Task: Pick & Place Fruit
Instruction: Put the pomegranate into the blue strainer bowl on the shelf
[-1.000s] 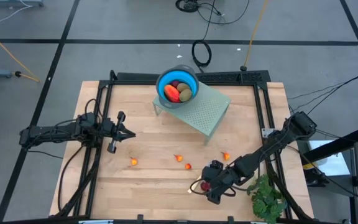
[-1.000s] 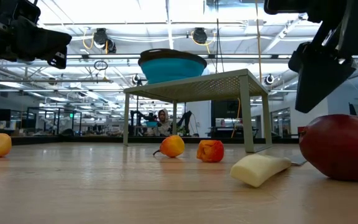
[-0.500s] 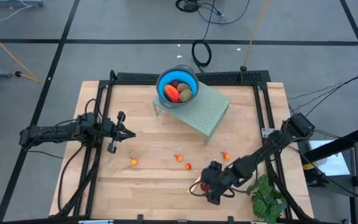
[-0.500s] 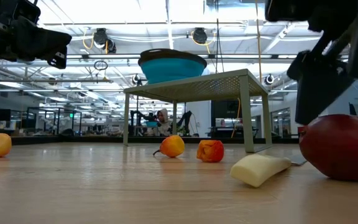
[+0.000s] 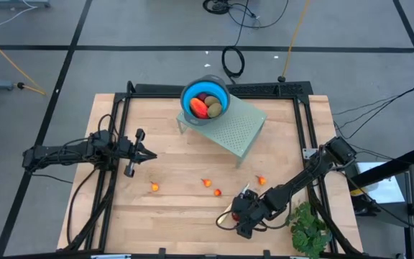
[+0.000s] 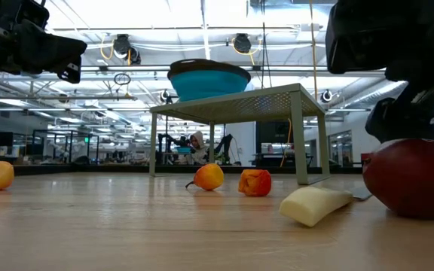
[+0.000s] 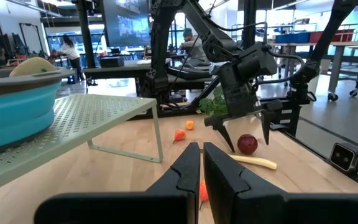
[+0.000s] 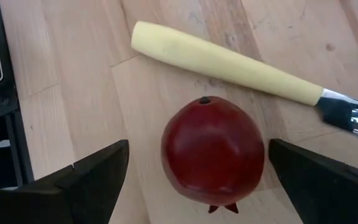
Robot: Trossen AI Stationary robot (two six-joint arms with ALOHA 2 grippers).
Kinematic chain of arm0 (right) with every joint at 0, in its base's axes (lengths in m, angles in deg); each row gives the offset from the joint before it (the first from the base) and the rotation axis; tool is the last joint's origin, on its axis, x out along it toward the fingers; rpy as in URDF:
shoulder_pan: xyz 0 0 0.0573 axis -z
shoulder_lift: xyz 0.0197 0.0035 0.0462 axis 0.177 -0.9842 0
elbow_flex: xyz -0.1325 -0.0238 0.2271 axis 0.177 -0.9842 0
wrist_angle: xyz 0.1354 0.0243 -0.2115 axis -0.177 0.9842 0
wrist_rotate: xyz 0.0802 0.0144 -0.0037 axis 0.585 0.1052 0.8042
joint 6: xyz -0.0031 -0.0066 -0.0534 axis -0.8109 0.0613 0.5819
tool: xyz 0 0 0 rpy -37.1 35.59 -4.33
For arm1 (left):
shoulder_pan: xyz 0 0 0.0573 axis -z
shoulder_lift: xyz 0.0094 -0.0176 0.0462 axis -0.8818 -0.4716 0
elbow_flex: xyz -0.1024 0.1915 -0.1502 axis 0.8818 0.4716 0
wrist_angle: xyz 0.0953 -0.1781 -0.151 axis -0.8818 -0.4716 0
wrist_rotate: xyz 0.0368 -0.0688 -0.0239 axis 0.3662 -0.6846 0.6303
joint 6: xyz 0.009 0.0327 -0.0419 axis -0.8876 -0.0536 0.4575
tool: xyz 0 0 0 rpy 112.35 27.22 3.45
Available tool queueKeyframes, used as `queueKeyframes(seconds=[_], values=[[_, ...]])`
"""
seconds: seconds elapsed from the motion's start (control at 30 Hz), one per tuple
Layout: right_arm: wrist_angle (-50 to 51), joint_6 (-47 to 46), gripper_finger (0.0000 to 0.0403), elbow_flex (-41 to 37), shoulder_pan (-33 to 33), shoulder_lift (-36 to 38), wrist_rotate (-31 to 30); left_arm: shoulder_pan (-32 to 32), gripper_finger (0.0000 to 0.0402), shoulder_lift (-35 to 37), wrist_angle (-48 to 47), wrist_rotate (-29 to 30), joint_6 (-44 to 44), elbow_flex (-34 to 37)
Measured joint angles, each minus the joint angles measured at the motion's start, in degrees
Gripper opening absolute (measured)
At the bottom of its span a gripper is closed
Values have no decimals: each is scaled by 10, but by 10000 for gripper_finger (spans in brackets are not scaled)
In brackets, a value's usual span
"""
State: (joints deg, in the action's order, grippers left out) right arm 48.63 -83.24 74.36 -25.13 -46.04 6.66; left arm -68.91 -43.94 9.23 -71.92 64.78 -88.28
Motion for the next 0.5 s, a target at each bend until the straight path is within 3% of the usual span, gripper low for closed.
queueKeyframes(seconds=[0.5], values=[[-10, -83, 384, -1, 1, 0, 0, 0, 24, 0, 0, 0, 2, 0]])
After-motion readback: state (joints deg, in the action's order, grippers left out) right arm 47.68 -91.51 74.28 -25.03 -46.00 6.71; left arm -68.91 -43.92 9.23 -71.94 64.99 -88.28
